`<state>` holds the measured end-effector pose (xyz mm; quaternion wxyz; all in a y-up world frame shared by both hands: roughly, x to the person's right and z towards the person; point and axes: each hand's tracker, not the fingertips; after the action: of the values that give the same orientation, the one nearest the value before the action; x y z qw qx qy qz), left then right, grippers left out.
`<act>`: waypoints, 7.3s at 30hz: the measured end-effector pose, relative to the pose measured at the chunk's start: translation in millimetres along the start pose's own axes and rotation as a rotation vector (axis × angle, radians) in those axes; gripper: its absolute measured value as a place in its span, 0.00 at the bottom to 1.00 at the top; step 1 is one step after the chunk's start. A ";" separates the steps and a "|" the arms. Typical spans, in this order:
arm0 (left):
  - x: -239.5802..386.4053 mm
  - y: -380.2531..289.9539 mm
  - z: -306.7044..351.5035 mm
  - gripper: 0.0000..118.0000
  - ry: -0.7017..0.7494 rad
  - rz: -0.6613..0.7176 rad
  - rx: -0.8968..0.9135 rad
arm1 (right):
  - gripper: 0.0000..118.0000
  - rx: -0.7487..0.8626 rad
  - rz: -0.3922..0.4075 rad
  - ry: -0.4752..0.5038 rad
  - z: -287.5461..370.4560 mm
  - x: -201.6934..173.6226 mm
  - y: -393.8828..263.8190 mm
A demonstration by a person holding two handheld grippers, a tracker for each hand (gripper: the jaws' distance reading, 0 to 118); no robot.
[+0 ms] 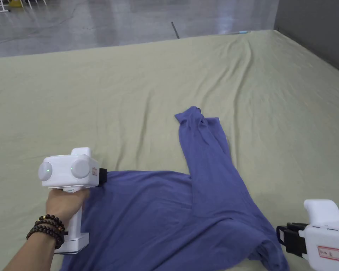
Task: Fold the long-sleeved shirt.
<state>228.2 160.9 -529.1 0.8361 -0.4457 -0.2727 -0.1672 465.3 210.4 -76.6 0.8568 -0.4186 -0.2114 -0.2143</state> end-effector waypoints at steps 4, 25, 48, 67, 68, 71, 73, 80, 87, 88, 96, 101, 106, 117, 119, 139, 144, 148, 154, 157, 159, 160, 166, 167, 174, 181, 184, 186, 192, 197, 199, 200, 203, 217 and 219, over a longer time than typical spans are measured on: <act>9.5 -7.4 12.9 0.01 -0.011 -0.053 0.021 | 0.02 0.011 0.009 -0.015 4.4 -2.8 3.7; -26.1 9.2 101.0 0.01 -0.048 -0.015 0.169 | 0.27 -0.093 0.048 -0.106 -30.7 -18.6 -35.9; -78.4 51.3 236.0 0.01 -0.073 0.136 0.457 | 0.09 0.354 0.064 -0.013 75.8 -5.3 121.9; -98.0 259.7 359.2 0.01 0.013 0.222 0.713 | 0.09 0.634 0.039 0.062 148.7 -64.2 473.9; -100.4 269.8 360.1 0.01 0.008 0.239 0.720 | 0.09 0.645 0.041 0.063 152.6 -67.9 492.2; -107.3 302.9 363.9 0.01 0.012 0.275 0.736 | 0.09 0.688 0.018 0.062 168.6 -78.8 538.0; -109.2 320.5 368.6 0.01 0.014 0.292 0.754 | 0.09 0.742 0.011 0.068 182.5 -86.4 562.3; -111.7 352.5 408.5 0.01 -0.007 0.314 0.860 | 0.09 0.852 0.011 0.063 243.0 -100.3 599.8; -98.1 322.0 389.3 0.01 -0.012 0.286 0.805 | 0.08 0.785 0.019 0.062 209.2 -91.9 569.8; -96.4 315.2 376.3 0.01 -0.015 0.277 0.783 | 0.08 0.761 0.026 0.065 192.1 -89.6 561.3; -90.8 247.8 266.9 0.01 -0.016 0.257 0.616 | 0.08 0.562 0.045 0.031 65.6 -69.3 476.7; -81.2 186.9 261.9 0.01 0.002 0.245 0.584 | 0.08 0.528 0.067 0.015 68.6 -66.2 402.3; -73.0 91.4 288.3 0.01 0.018 0.219 0.586 | 0.08 0.509 0.118 0.011 96.5 -48.1 295.4; -54.1 -178.9 246.7 0.01 0.024 0.232 0.310 | 0.09 0.165 0.125 -0.001 65.8 10.7 13.0; -50.8 -219.0 228.9 0.01 0.018 0.247 0.236 | 0.08 0.053 0.128 0.015 43.9 22.7 -19.2; -56.7 -221.7 235.2 0.18 -0.019 0.239 0.238 | 0.32 0.129 0.070 -0.080 74.4 30.5 -20.4; -46.2 -221.4 236.6 0.00 -0.073 0.200 0.220 | 0.02 0.133 0.061 -0.053 77.3 26.5 -11.4; -38.8 -224.9 225.5 0.00 -0.064 0.173 0.214 | 0.02 0.105 0.098 -0.061 66.2 17.2 -14.8; -42.4 -219.1 216.9 0.00 -0.082 0.201 0.221 | 0.02 0.087 0.104 -0.037 59.3 12.1 -14.4; -43.3 -213.3 211.2 0.36 -0.067 0.198 0.216 | 0.02 0.080 0.097 -0.029 54.0 12.0 -12.8; -42.2 -207.7 203.1 0.93 -0.088 0.190 0.185 | 0.02 0.077 0.093 -0.025 51.2 10.8 -12.2; -40.8 -206.0 200.3 1.00 -0.095 0.182 0.183 | 0.02 0.074 0.091 -0.023 49.4 10.3 -11.6; -47.8 -211.5 155.8 0.99 0.010 0.157 0.059 | 0.02 0.060 0.094 -0.019 33.9 9.0 0.7; -48.1 -213.4 148.5 0.98 0.038 0.161 0.034 | 0.02 0.059 0.095 -0.022 31.6 7.5 4.3; -50.8 -222.1 136.2 0.05 -0.040 0.161 0.007 | 0.02 0.052 0.113 -0.013 5.2 2.2 43.1; -48.2 -218.1 157.5 0.05 -0.023 0.188 0.076 | 0.14 0.044 0.148 -0.036 -63.6 -2.1 119.9; -50.7 -220.1 163.5 0.05 -0.023 0.199 0.085 | 0.83 -0.048 0.178 -0.061 -104.8 -4.4 148.5; -43.1 -221.0 172.7 0.05 -0.022 0.209 0.090 | 0.80 -0.082 0.184 -0.090 -126.9 -7.7 158.8; -34.0 -218.6 178.7 0.05 -0.021 0.223 0.086 | 0.58 -0.223 0.208 -0.091 -172.6 -18.9 155.6; -30.6 -215.6 182.5 0.05 -0.018 0.220 0.085 | 0.09 -0.201 0.262 -0.149 -167.7 -38.2 145.9; -31.9 -214.1 184.5 0.05 -0.020 0.227 0.092 | 0.06 -0.181 0.249 -0.156 -158.4 -37.9 145.6; -31.9 -212.9 187.2 0.05 -0.021 0.231 0.096 | 0.06 -0.175 0.231 -0.126 -150.8 -36.0 146.5; -36.7 -207.3 197.7 0.05 -0.022 0.245 0.134 | 0.06 -0.067 0.192 -0.089 -113.7 -34.1 147.7; -55.0 -63.2 261.2 0.05 -0.037 0.232 0.438 | 0.06 0.317 0.160 0.056 58.2 -25.1 237.1; -57.3 -29.2 271.9 0.05 -0.035 0.233 0.497 | 0.06 0.349 0.187 0.042 68.6 -31.8 260.4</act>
<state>83.9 374.5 -421.2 0.9286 -0.2580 -0.2666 0.0099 568.4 417.1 -218.6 0.9367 -0.2771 -0.1877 -0.1028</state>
